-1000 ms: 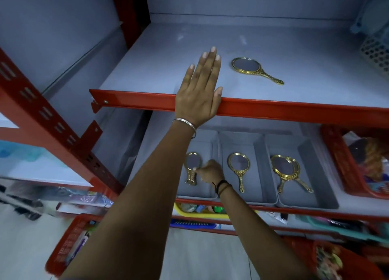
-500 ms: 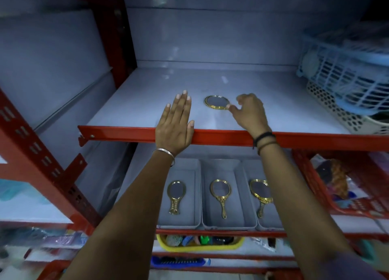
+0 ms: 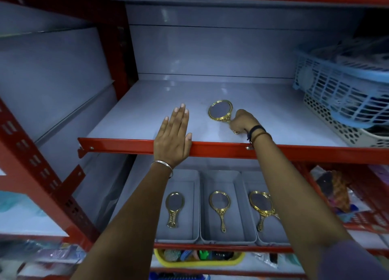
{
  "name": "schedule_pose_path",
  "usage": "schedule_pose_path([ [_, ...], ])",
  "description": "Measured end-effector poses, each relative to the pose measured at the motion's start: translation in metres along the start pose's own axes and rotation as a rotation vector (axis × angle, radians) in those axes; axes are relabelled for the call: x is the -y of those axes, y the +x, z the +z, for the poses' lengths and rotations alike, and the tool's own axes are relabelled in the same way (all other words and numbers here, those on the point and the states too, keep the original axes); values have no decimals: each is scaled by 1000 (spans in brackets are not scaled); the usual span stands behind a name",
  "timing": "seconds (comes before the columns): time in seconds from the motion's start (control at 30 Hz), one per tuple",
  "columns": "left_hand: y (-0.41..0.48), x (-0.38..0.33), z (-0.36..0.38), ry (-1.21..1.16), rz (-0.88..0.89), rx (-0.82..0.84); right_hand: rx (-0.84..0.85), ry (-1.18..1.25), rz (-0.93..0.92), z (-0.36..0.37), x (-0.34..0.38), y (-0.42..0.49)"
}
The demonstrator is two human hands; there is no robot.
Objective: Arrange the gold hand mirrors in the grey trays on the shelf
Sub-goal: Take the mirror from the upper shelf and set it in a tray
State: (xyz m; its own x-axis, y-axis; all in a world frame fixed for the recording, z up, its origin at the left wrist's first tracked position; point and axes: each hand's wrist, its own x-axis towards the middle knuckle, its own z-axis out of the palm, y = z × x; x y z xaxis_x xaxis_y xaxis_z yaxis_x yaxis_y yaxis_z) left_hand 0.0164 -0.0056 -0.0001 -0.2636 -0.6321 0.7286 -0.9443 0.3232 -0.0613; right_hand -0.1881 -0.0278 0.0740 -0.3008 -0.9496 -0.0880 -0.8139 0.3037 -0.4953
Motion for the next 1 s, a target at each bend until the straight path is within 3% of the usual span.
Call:
schedule_pose_path([
  [0.1,-1,0,0,0,-5,2,150,402,32,-9,-11,-3],
  [0.2,-1,-1,0,1,-11,9,195,736,19,-18,-24,-19],
  [0.33,0,-2,-2,-12,-12,9,250,977,-106,-29,-43,-72],
  [0.53,-1,-3,-5,-1,-8,1,406,976,-122,1,-100,-145],
  [0.77,-2,-6,-4,4,-13,-26,551,1021,136,81,-159,-173],
  [1.0,-1,-4,0,33,-6,-57,496,897,377,166,-175,-121],
])
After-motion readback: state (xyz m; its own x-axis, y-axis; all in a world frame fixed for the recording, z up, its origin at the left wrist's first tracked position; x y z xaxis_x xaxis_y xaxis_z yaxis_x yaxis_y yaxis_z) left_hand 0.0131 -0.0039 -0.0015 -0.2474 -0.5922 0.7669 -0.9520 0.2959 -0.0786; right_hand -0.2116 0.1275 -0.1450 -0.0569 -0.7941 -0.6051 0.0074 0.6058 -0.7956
